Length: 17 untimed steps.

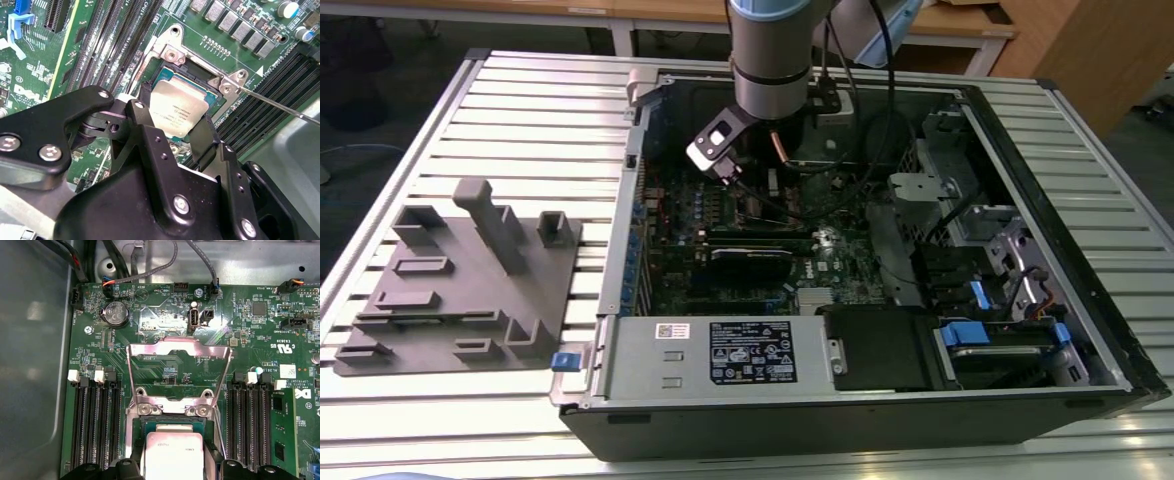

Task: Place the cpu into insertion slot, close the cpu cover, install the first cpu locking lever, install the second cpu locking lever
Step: 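Place the cpu into insertion slot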

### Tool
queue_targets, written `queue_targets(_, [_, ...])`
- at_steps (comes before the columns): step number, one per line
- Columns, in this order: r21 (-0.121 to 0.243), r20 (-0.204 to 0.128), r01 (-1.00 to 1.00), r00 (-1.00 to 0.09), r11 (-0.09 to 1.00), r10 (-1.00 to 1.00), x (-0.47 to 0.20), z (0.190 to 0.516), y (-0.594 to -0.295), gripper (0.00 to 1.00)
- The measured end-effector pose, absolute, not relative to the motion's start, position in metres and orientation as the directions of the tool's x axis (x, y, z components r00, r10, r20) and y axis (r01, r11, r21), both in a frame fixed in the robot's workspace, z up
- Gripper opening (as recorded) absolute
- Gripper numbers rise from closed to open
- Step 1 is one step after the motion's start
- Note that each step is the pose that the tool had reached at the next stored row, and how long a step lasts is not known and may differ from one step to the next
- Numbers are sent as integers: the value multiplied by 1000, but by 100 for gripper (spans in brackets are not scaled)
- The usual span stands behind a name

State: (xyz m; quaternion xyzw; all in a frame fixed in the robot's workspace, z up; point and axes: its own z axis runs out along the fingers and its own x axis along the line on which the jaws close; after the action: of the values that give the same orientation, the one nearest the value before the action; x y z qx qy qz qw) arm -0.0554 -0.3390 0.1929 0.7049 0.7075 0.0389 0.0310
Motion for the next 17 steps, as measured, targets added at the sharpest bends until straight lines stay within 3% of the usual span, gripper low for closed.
queue_targets(17, [99,11,995,-4,3,1000,-55,190,-339,55])
